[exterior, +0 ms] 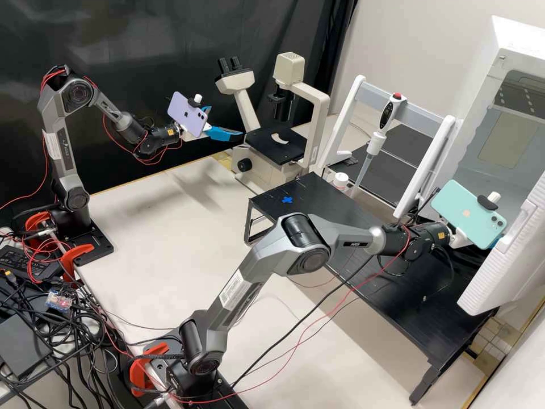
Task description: Move the petri dish to the incubator
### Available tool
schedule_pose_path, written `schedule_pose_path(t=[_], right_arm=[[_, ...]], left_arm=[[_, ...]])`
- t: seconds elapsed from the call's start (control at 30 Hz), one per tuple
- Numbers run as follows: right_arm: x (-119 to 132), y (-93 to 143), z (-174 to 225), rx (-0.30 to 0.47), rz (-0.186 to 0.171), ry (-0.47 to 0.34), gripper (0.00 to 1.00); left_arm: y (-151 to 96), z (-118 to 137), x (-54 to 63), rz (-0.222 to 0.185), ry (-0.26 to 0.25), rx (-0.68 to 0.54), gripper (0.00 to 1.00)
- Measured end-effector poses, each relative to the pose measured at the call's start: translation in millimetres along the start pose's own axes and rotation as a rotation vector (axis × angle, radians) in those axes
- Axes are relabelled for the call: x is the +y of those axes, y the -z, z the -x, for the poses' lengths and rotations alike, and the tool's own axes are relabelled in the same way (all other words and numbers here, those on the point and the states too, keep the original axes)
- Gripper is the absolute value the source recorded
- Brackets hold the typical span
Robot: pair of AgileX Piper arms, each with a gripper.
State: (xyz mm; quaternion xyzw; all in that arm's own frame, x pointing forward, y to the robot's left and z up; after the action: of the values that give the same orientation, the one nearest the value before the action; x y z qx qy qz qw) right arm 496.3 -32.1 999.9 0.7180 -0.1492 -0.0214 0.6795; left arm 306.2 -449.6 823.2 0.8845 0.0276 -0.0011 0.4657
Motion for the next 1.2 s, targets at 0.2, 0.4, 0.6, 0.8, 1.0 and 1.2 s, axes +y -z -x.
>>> schedule_pose_path(t=[0.2,0.4,0.6,0.8,1.0,1.2], right_arm=[[-11,14,-23,0.003,0.003,0.025,0.0],[-24,24,-40,0.016,0.011,0.039,0.0],[-31,26,-49,0.026,0.046,0.033,0.0],[-33,23,-54,0.022,0.061,0.034,0.0],[-35,21,-56,0.018,0.061,0.037,1.0],[-38,18,-56,0.011,0.065,0.045,1.0]], left_arm=[[0,0,0.0,0.0,0.0,0.0,1.0],[0,0,0.0,0.0,0.0,0.0,1.0],[0,0,0.0,0.0,0.0,0.0,1.0],[0,0,0.0,0.0,0.0,0.0,1.0],[0,0,0.0,0.0,0.0,0.0,1.0],[0,0,0.0,0.0,0.0,0.0,1.0]])
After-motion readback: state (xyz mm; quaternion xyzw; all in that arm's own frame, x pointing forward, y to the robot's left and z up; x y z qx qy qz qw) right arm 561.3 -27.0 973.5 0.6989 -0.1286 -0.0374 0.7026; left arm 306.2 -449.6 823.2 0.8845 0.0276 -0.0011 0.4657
